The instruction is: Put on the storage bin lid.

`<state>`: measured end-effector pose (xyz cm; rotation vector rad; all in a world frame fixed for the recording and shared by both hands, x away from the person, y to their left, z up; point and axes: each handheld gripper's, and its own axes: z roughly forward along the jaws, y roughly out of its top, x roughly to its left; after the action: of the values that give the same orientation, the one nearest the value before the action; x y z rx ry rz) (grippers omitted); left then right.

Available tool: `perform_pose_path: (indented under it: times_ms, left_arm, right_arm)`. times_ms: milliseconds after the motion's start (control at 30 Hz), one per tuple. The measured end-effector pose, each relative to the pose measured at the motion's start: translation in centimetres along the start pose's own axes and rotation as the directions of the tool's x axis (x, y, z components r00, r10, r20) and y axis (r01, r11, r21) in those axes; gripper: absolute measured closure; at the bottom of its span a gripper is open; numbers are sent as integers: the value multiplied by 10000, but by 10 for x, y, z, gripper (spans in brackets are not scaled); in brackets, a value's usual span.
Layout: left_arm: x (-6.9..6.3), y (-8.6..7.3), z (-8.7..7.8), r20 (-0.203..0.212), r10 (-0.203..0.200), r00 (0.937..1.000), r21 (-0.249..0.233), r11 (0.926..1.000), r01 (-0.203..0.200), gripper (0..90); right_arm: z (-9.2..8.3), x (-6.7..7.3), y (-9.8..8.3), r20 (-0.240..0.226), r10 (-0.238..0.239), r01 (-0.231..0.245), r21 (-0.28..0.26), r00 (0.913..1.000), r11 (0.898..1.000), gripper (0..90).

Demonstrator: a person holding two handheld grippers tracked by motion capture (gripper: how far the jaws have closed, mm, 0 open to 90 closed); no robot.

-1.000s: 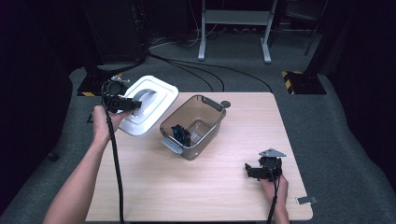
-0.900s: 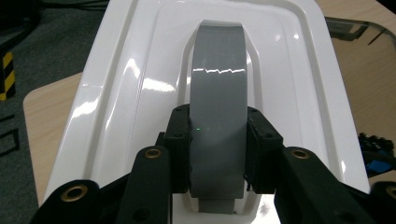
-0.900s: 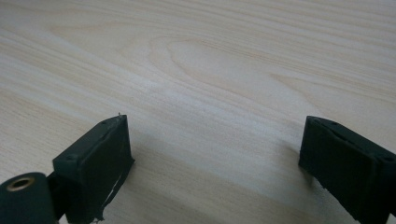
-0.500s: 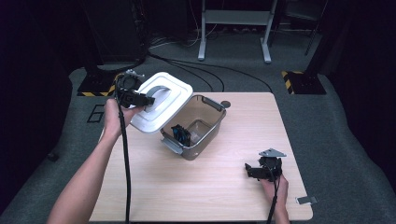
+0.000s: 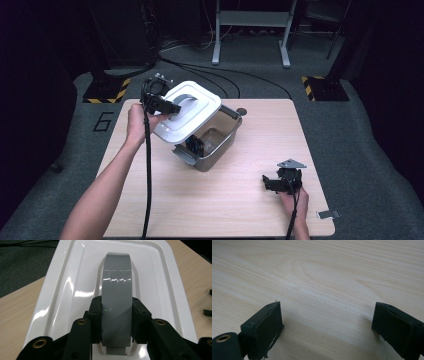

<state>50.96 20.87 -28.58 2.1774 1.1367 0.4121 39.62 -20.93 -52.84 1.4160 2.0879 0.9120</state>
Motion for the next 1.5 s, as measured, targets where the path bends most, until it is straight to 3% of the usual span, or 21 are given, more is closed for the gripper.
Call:
perform_pose_path:
  times_ms: [233, 400, 867, 1400, 1500]
  left_arm:
    - [-11, 5, 18, 275, -15, 9996, 315, 9995, 6, 666]
    - [-17, 8, 34, 483, -314, 9983, 524, 9982, 288, 667]
    - [-35, 14, 65, 723, -571, 9957, 1072, 9930, 491, 666]
    - [-48, 9, 81, 835, -543, 9950, 1323, 9903, 429, 660]
    - [-49, 7, 81, 965, -557, 9938, 1300, 9906, 429, 589]
  right_arm:
    - [0, 0, 0, 0, 1, -1, -2, 10000, 10000, 82]
    - [0, 0, 0, -4, 68, -68, 21, 10000, 10000, 82]
    - [0, 0, 0, -7, 18, -18, 33, 10000, 10000, 82]
    - [0, 0, 0, -13, 7, -7, 36, 10000, 10000, 83]
    - [0, 0, 0, -13, 9, -9, 36, 10000, 10000, 83]
